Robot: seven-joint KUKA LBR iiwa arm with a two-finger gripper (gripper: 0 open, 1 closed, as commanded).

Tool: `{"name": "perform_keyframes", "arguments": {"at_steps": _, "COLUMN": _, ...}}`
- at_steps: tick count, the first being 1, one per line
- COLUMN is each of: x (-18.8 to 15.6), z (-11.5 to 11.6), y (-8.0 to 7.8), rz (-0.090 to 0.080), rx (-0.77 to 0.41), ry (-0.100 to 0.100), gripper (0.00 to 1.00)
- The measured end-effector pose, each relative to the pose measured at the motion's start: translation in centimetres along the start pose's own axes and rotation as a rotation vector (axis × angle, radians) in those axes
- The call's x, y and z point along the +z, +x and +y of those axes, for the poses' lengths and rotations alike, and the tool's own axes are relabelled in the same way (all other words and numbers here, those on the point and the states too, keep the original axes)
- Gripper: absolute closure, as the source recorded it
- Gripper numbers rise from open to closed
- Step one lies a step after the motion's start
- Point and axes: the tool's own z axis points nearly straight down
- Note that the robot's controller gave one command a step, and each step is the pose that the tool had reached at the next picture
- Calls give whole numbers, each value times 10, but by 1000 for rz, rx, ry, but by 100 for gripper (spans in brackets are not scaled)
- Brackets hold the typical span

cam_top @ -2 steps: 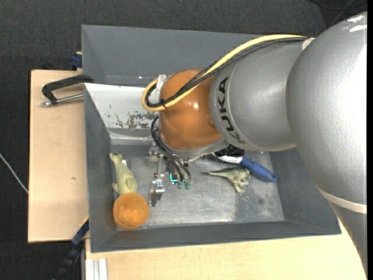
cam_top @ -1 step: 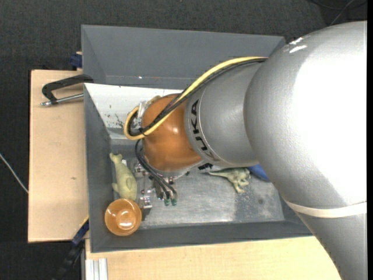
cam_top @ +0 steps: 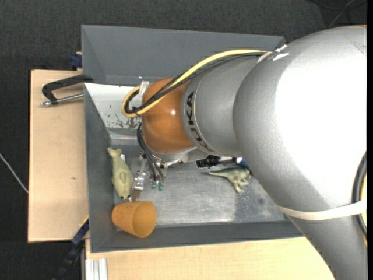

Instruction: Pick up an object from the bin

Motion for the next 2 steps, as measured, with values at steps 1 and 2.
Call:
{"name": "perform_keyframes", "arguments": {"at_steps": 1, "x": -1, "z": 2, "y": 1, "rz": 4, "rx": -2, "ry": -2, "gripper": 100}}
{"name": "perform_keyframes", "arguments": {"at_steps": 2, "x": -145, "z": -1, "y": 11, "rz": -6, "rx": 3, "ry": -5, "gripper": 100}}
